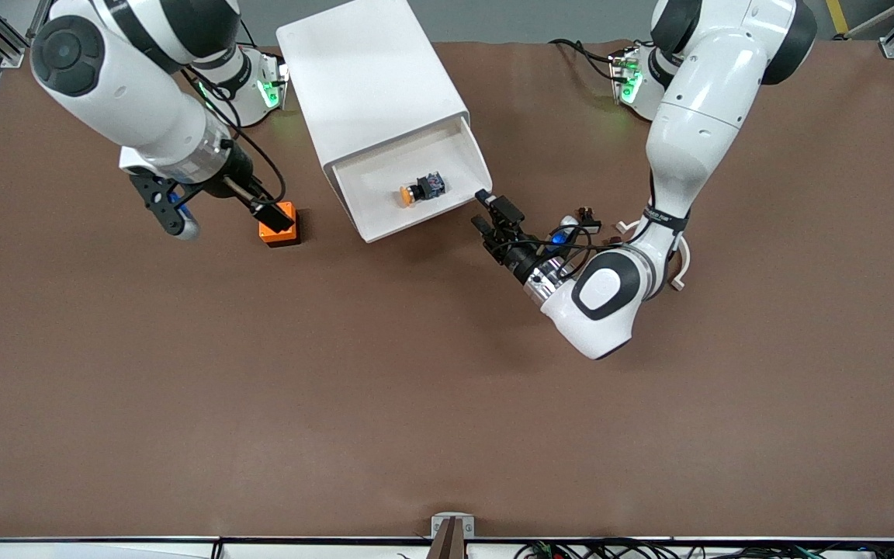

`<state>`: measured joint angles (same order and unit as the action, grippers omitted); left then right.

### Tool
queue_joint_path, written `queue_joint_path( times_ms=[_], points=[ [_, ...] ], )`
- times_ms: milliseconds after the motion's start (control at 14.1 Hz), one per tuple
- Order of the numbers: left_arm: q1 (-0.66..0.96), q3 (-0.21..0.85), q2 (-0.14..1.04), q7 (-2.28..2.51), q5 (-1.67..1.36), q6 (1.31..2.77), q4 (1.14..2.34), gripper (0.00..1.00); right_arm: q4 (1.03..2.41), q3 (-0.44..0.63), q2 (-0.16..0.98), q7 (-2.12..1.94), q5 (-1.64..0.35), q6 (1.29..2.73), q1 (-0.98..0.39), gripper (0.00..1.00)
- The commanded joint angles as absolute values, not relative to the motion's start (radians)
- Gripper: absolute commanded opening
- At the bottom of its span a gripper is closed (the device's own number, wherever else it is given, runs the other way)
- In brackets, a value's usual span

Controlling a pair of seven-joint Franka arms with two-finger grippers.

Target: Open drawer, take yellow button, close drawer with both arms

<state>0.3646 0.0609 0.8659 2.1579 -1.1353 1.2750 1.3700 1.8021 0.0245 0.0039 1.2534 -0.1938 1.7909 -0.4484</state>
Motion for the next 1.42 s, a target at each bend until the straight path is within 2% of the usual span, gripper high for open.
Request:
queue_joint_path(
  times_ms=[0,425,638,992,1346],
  points=[
    [0.362,0.058,0.862,2.016,-1.146,1.276,1.312,1.00,1.819,0.038,-0.003,1.319,-0.206,1.824,-0.503,1.00],
    [0.388,-0.008,0.836,1.524,-1.124,1.284,1.172,1.00,1.813,0.038,0.044,1.528,-0.128,1.882,-0.661,1.00],
    [0.431,-0.012,0.752,1.311,-0.979,1.412,1.173,1.00,1.786,0.038,0.101,1.615,-0.077,1.894,-0.725,1.00],
    [0.463,-0.011,0.681,1.060,-0.775,1.620,1.175,1.00,1.730,0.038,0.184,1.741,-0.057,1.911,-0.808,1.00],
    [0.485,-0.008,0.652,0.967,-0.625,1.686,1.178,1.00,1.703,0.038,0.242,1.802,-0.054,1.913,-0.856,1.00]
  ],
)
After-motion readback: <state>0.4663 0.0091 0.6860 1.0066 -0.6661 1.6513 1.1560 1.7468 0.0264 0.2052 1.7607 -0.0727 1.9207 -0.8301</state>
